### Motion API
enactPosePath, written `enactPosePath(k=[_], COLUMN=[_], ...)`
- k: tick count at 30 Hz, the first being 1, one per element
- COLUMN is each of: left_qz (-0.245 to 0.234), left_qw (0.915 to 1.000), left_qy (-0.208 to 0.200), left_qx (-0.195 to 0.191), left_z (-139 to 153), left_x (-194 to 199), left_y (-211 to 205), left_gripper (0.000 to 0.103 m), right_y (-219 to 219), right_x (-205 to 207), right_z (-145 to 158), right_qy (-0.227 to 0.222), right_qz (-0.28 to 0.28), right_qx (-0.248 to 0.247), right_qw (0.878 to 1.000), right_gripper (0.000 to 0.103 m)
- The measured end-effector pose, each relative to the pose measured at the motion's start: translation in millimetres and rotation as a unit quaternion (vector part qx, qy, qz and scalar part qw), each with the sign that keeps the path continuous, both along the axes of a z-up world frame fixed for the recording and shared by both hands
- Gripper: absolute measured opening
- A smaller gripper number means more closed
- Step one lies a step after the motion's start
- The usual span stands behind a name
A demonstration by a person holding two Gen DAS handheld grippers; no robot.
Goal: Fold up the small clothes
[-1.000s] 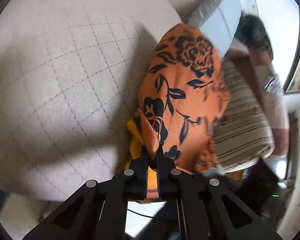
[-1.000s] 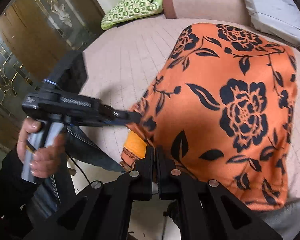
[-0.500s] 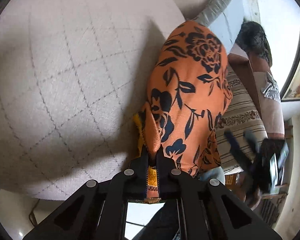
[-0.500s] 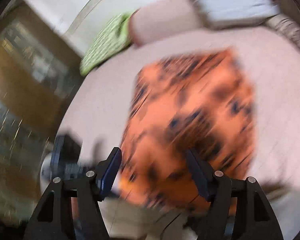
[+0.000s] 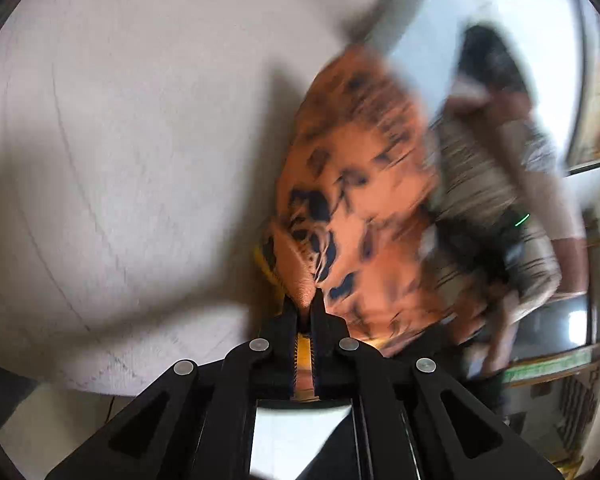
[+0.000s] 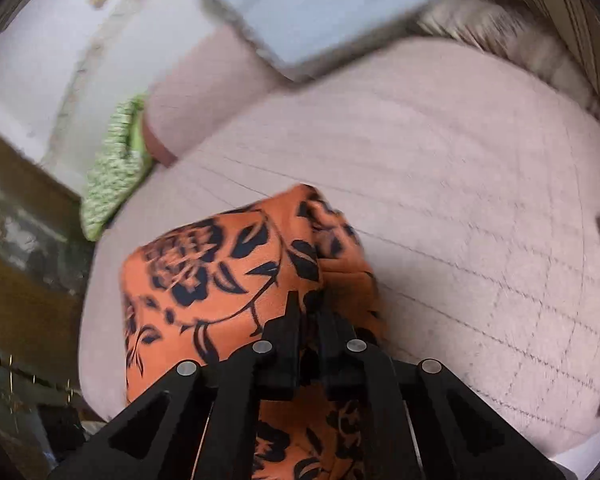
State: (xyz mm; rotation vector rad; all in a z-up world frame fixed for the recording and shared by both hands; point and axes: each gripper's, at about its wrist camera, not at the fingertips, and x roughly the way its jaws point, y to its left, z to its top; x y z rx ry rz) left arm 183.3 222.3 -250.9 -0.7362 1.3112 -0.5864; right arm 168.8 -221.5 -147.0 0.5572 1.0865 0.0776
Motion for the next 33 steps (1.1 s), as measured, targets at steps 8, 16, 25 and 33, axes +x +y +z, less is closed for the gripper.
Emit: enactPosePath(k=[8,16,25,33], left_qz=[0.025,0.044,0.063,0.064], left_qw=[0.9973,0.9982,0.9921,0.9785], left_qy=[0.049,-0.039,0.084,0.086], left_qx=[-0.050,0.000,-0.067,-0.176], left_z=[5,55,-21,-2], left_x=[-13,-6,32,1], left_y=[30,40,20,28], left_gripper=[0.008,0.031,0.015,0.003], right_y=[-18,-13,-23,-14], right_x=[-2,-21,-22,-19], right_z=[-7,14,-9,-12], right_qy=[0.023,-0.038,0.011,0.026], right_qz=[-0.043,-0.021,-0.042,-0.024], right_qx=[0.012,0.072,0.071,0.041], right_qw=[0.999,0.996,0.996,0.999], right_gripper=[0.033,0.060,0.060,0.021])
